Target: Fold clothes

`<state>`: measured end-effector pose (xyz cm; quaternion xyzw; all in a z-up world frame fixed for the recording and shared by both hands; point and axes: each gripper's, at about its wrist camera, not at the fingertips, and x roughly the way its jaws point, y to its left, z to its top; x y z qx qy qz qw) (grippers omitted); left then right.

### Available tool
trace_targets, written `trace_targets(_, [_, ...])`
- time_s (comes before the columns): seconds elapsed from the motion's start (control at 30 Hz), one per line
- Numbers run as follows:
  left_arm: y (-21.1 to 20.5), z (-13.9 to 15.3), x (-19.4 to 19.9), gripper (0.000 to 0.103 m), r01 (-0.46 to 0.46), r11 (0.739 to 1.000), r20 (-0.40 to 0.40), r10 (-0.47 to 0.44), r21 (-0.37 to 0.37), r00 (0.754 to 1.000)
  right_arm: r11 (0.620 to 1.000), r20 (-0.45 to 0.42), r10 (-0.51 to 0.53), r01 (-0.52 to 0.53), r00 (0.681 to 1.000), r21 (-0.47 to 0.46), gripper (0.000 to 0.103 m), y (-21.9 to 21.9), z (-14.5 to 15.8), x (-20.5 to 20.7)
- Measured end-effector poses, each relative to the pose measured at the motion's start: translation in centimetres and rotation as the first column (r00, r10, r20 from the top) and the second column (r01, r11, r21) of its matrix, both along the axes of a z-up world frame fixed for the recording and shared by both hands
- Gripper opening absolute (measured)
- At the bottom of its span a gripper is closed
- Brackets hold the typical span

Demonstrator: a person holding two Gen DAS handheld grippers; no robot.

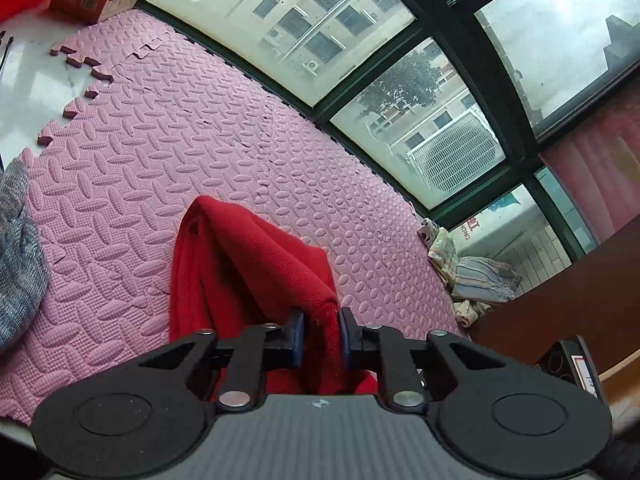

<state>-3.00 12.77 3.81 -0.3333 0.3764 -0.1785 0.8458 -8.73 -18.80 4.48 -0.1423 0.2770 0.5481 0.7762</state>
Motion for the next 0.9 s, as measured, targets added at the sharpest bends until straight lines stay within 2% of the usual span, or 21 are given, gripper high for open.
trace_targets(0.1, [0.5,1.8,0.9,0.016,-0.032,0.996,0.046,0.035,-0.082,0.998,0.998,-0.013,-0.010,0.011,1.000,0.065,0.015,0.4,0.6,0.0])
trace_targets(0.13, [0.5,1.6,0.9,0.016,-0.036,0.993,0.035,0.040,-0.112,0.999,0.998,-0.013,0.004,-0.003,1.000,0.064,0.017,0.6,0.5,-0.2])
trace_targets(0.23, [0.6,0.7,0.8,0.016,-0.050,0.979,-0.001,0.051,-0.200,0.999,0.997,-0.036,0.069,-0.070,0.997,-0.021,0.036,1.4,-1.1,-1.1])
trace_targets(0.33, [0.7,-0.8,0.1,0.016,-0.074,0.962,-0.052,0.062,-0.263,0.997,0.997,-0.056,0.067,-0.069,0.996,-0.032,0.038,0.4,-1.2,-1.2])
trace_targets(0.43, [1.0,-2.5,-0.9,0.014,-0.104,0.942,-0.097,0.077,-0.318,0.992,1.000,-0.080,0.002,-0.002,0.997,-0.001,0.044,-1.4,-0.1,-0.3])
trace_targets(0.53, [1.0,-3.2,-1.4,0.014,-0.114,0.934,-0.111,0.081,-0.340,0.991,0.999,-0.052,-0.044,0.044,0.998,-0.001,0.045,-2.1,0.6,0.2])
trace_targets(0.67, [0.8,-3.1,-1.5,0.014,-0.108,0.932,-0.108,0.075,-0.345,0.991,0.994,0.038,-0.106,0.107,0.994,-0.016,0.046,-1.2,0.4,0.7])
trace_targets(0.73, [0.7,-3.0,-1.6,0.014,-0.106,0.933,-0.104,0.074,-0.344,0.992,0.995,0.024,-0.102,0.102,0.994,0.007,0.047,-0.9,0.5,0.9])
trace_targets(0.77, [0.7,-2.9,-1.6,0.014,-0.105,0.933,-0.100,0.074,-0.345,0.992,0.995,0.025,-0.103,0.103,0.994,0.018,0.047,-0.7,0.6,0.9])
trace_targets(0.83, [0.7,-2.8,-1.6,0.014,-0.101,0.935,-0.098,0.071,-0.341,0.993,0.993,0.085,-0.115,0.116,0.990,0.000,0.043,-0.2,0.5,0.4])
trace_targets(0.87, [0.7,-2.7,-1.6,0.014,-0.099,0.937,-0.099,0.069,-0.335,0.993,0.993,0.087,-0.114,0.114,0.990,-0.003,0.027,-0.1,0.4,0.4])
trace_targets(0.9, [0.7,-2.7,-1.6,0.014,-0.097,0.940,-0.100,0.067,-0.328,0.993,0.994,0.081,-0.107,0.108,0.991,-0.006,0.016,0.0,0.3,0.4])
